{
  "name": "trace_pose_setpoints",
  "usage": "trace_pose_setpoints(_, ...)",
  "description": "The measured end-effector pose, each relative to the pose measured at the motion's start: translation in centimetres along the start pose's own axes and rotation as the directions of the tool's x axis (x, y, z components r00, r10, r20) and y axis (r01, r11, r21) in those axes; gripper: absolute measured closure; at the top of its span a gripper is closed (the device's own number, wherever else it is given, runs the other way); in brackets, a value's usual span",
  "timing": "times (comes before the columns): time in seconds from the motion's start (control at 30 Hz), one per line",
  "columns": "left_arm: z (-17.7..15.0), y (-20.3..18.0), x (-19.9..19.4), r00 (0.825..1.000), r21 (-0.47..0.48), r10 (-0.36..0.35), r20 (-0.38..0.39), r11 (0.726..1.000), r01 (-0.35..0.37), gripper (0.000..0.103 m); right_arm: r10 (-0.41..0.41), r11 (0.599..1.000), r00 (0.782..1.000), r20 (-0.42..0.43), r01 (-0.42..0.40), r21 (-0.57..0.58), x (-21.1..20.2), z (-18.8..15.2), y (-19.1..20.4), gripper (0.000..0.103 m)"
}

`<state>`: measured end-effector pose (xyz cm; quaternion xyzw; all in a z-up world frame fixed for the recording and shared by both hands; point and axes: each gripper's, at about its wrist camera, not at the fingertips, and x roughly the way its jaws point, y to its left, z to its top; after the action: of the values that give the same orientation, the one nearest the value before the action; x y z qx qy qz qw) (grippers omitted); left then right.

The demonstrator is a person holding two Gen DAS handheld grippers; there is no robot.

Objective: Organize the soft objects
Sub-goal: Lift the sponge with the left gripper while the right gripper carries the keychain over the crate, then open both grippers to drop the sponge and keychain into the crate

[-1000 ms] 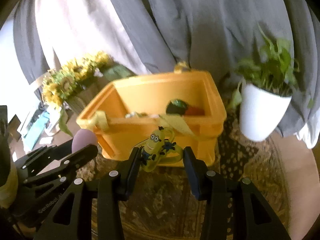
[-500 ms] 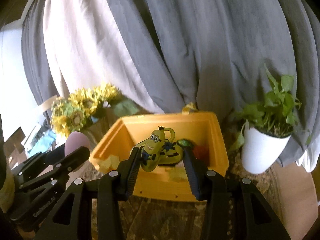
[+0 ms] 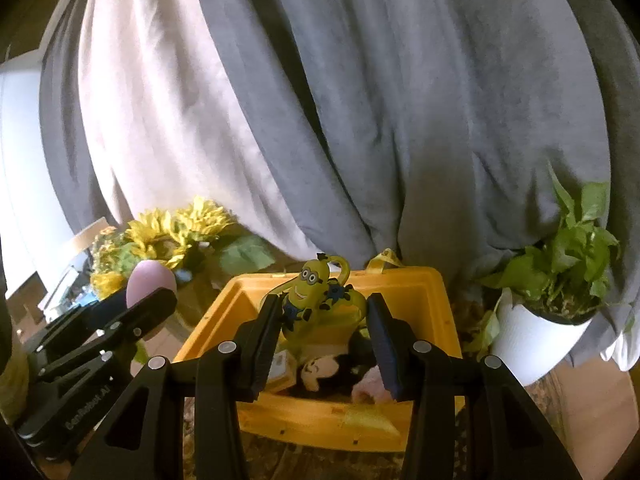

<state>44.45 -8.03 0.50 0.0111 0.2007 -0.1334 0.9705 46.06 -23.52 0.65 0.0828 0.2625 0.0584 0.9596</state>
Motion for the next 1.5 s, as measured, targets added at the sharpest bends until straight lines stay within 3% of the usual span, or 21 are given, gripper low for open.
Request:
trace_pose_setpoints(0.53,0.3,1.5,8.7,0.989,-0.019,-0.038,-0.145,0.999,0.036,0.066,-0.024,0.998,0.985,-0.171,0.034,0.050,8.5,0.1,-2.7,0.058)
trace_pose_setpoints(0.9,-0.6,1.7,14.7,0.943,-0.070,-0.126,-0.308,0.991,0.110,0.065,-0.034,0.995,0.955,-0.294,0.059,0.076,12.2,-0.5,-4.1,0.058)
trace_pose_setpoints(1.07,-0.9,1.5,16.4,0.922,-0.075,-0.139,-0.360,0.990,0.120,0.055,-0.057,0.994,0.947,-0.316,0.083,0.071,12.8,-0.5,-4.4,0.055)
trace_pose_setpoints(1.3,-0.9,1.5,16.3,0.927,-0.066,-0.106,-0.359,0.994,0.088,0.054,-0.104,0.991,0.946,-0.308,0.125,0.050,12.1,-0.5,-4.5,0.055)
trace_pose_setpoints(1.5,-0.5,1.4,13.2,0.949,-0.034,-0.029,-0.315,0.999,0.019,0.047,-0.133,0.988,0.958,-0.254,0.148,0.044,9.1,-0.1,-3.8,0.049)
